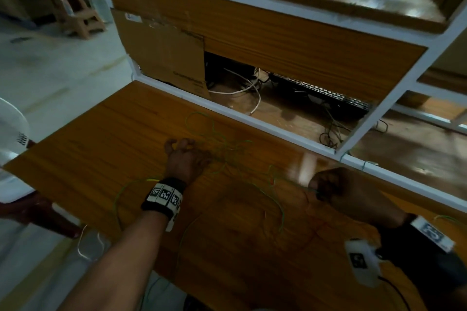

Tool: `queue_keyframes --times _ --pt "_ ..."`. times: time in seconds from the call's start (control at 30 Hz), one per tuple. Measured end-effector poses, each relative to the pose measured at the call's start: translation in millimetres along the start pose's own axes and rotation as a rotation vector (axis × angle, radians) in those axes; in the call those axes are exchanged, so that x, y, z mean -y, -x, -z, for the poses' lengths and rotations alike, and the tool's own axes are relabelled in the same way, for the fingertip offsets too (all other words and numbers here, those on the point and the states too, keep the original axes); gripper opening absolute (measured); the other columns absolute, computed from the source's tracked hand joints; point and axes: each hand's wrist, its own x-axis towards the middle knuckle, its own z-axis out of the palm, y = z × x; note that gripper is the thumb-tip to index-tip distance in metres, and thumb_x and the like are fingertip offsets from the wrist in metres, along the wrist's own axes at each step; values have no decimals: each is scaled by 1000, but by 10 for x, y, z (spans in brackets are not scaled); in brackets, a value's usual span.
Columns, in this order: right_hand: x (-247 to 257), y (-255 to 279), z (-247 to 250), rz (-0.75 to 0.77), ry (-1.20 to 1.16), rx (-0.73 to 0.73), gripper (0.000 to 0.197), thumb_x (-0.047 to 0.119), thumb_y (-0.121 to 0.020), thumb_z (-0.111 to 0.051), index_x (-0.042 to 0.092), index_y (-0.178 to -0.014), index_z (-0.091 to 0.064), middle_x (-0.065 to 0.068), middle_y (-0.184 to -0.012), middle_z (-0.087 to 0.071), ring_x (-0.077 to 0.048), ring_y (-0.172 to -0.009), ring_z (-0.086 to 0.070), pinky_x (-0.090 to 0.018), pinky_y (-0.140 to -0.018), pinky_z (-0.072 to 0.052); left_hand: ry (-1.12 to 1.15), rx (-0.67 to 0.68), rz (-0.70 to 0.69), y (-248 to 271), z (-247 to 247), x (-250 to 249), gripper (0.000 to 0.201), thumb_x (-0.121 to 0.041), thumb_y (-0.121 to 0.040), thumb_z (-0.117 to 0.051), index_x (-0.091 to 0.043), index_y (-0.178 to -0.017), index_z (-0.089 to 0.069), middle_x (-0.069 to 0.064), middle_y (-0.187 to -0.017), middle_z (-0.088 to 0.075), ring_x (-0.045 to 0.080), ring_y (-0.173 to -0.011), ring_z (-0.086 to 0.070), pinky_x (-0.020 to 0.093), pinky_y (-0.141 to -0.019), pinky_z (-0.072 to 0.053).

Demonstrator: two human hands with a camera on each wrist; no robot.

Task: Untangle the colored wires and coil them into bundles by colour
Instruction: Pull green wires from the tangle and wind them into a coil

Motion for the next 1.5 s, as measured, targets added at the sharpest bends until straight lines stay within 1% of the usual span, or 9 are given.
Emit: queue_keyframes --times 0.13,0.27,0.4,0.6,0.77,0.97,1.27,1.4,1.5 --pt "-149 -22 -156 -56 328 117 8 28 -102 -61 32 -97 -66 11 -99 -67 -2 -85 -66 -15 -74 -48 13 -71 -78 68 34 -174 34 -54 -85 -48 -35 -82 -76 -10 -86 -74 23 -112 -58 46 -99 -20" --pt "264 -260 -351 132 179 -149 27 37 -104 -56 19 -117 -71 -1 -112 -72 -19 -96 -68 -37 -82 -55 8 -95 -185 102 82 -396 29 -50 -82 -51 -35 -80 -76 -10 -85 -74 23 -112 -56 48 -99 -21" --pt "768 -752 -739 154 268 -50 56 44 -102 -56 17 -149 -46 -9 -153 -48 -33 -138 -43 -48 -109 -43 -13 -67 -187 106 83 -561 6 -36 -78 -70 -38 -80 -75 -12 -94 -74 23 -115 -56 52 -101 -20" --pt "899 -948 -924 125 348 53 21 14 -95 -54 20 -100 -74 -5 -96 -73 -28 -88 -69 -42 -76 -60 2 -115 -183 152 124 -476 25 -39 -82 -48 -40 -82 -73 -14 -87 -74 26 -113 -57 54 -100 -23" --pt "823 -611 -565 179 191 -31 36 34 -83 -39 22 -88 -72 -2 -88 -74 -25 -78 -67 -44 -71 -57 27 -241 -110 75 149 -430 30 -48 -90 -48 -35 -86 -75 -15 -88 -74 20 -111 -51 52 -100 -25" --pt "607 -381 -354 147 115 -149 23 17 -93 -54 28 -88 -73 10 -85 -72 -15 -74 -66 -39 -68 -56 172 -367 -110 -88 219 -677 18 -44 -81 -65 -29 -82 -75 -10 -83 -73 19 -101 -58 43 -95 -26" --pt "255 -494 -291 68 66 -274 24 13 -96 -57 24 -84 -75 4 -77 -74 -13 -60 -64 -41 -60 -57 347 -83 -130 -93 316 -755 33 -47 -83 -52 -29 -97 -76 -4 -108 -70 19 -113 -60 57 -100 -30" --pt "174 -587 -333 62 81 -291 22 19 -93 -58 24 -92 -79 2 -85 -78 -15 -68 -70 -39 -64 -61 486 6 -69 -47 202 -701 26 -39 -92 -57 -29 -107 -74 -5 -122 -65 5 -114 -55 42 -105 -36" --pt "196 -613 -385 70 31 -284 19 15 -92 -65 21 -94 -82 5 -91 -79 -13 -78 -71 -31 -68 -59 773 11 50 1 237 -751 17 -23 -94 -66 -26 -109 -73 -8 -118 -65 -12 -93 -60 10 -80 -50"
